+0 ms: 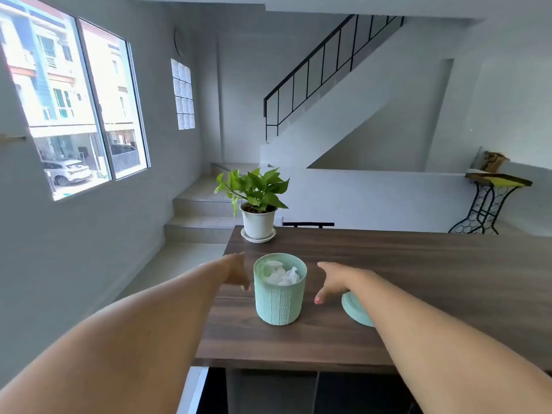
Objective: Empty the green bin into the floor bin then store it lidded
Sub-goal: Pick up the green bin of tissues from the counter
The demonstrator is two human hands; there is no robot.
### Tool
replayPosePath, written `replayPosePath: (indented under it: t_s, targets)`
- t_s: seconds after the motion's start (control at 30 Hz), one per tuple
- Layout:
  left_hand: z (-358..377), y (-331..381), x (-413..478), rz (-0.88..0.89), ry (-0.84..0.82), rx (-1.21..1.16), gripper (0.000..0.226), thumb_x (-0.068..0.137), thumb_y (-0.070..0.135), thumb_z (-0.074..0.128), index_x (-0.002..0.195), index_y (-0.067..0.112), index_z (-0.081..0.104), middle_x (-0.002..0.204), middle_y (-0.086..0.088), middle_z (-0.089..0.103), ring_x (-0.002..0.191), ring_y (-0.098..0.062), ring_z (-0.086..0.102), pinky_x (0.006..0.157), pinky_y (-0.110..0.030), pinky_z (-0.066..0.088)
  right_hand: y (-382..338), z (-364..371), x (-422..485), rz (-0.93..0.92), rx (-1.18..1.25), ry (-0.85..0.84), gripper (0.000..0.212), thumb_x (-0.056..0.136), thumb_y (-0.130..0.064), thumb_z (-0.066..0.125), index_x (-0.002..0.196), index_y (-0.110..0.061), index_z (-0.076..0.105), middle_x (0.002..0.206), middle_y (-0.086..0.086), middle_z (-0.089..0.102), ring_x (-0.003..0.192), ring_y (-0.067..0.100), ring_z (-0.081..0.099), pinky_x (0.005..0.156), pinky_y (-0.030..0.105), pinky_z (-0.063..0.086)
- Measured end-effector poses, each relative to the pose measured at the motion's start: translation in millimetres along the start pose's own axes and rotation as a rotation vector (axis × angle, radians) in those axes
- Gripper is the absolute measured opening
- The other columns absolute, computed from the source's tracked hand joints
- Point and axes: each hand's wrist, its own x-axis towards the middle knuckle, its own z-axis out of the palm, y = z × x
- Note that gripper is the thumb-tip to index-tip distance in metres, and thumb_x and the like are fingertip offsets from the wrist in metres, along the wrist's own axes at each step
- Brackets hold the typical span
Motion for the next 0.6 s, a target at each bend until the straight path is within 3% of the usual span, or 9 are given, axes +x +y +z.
replayPosePath:
  t_s: [0.13,0.2,0.27,0.33,0.4,0.5,0.6]
  targets:
    - [19,-3,-7,-0.026,-0.049,-0.180,0.107,0.079,0.021,0.079,0.159,0.012,0.009,0.160,-0.013,0.032,0.145,-0.028,0.035,0.114,-0.032,0.032,-9,23,3,-0.060,0.151,-0.022,0.112,0.070,-0.033,0.084,0.156,-0.019,0.013,0.161,0.003,0.027,0.144,0.024,0.032,0.111,0.033,0.034]
    - [28,0,-9,-0.002,-0.065,-0.282,0.099,0.078,0.015,0.078,0.158,0.015,0.019,0.155,-0.012,0.039,0.140,-0.027,0.040,0.105,-0.028,0.035,-13,32,4,-0.125,0.242,-0.007,0.097,0.071,-0.024,0.083,0.151,-0.020,0.028,0.150,0.002,0.044,0.125,0.018,0.048,0.090,0.020,0.041]
    - [34,4,-10,0.049,-0.075,-0.390,0.088,0.078,0.007,0.077,0.152,0.017,0.032,0.145,-0.005,0.049,0.125,-0.023,0.047,0.093,-0.023,0.034,-13,36,7,-0.191,0.332,0.017,0.084,0.073,-0.014,0.081,0.146,-0.019,0.039,0.132,-0.002,0.055,0.103,0.010,0.046,0.065,0.004,0.039]
    - [44,8,-7,0.069,-0.071,-0.492,0.082,0.077,0.001,0.076,0.148,0.017,0.038,0.129,0.003,0.054,0.115,-0.017,0.049,0.090,-0.022,0.035,-10,42,13,-0.221,0.421,0.029,0.078,0.074,-0.008,0.080,0.143,-0.015,0.044,0.118,-0.005,0.055,0.100,0.007,0.044,0.057,0.001,0.039]
    - [53,10,-6,0.051,-0.044,-0.599,0.080,0.076,-0.001,0.076,0.146,0.018,0.042,0.123,0.006,0.056,0.112,-0.015,0.051,0.090,-0.023,0.037,-10,47,16,-0.232,0.476,0.029,0.076,0.074,-0.008,0.081,0.141,-0.014,0.046,0.113,-0.011,0.052,0.102,0.007,0.047,0.065,0.001,0.041]
    - [61,9,-4,0.016,0.011,-0.704,0.078,0.075,0.002,0.076,0.144,0.019,0.046,0.134,0.001,0.058,0.111,-0.016,0.051,0.092,-0.027,0.040,-11,53,22,-0.186,0.541,0.053,0.077,0.071,-0.015,0.083,0.139,-0.016,0.046,0.133,-0.003,0.058,0.120,0.018,0.053,0.101,0.032,0.044]
    - [61,4,-8,-0.014,0.094,-0.751,0.078,0.073,0.006,0.079,0.143,0.019,0.048,0.138,-0.001,0.058,0.125,-0.023,0.053,0.100,-0.032,0.043,-18,51,25,-0.241,0.576,0.097,0.078,0.070,-0.016,0.084,0.138,-0.018,0.045,0.135,0.000,0.058,0.123,0.021,0.053,0.103,0.037,0.043]
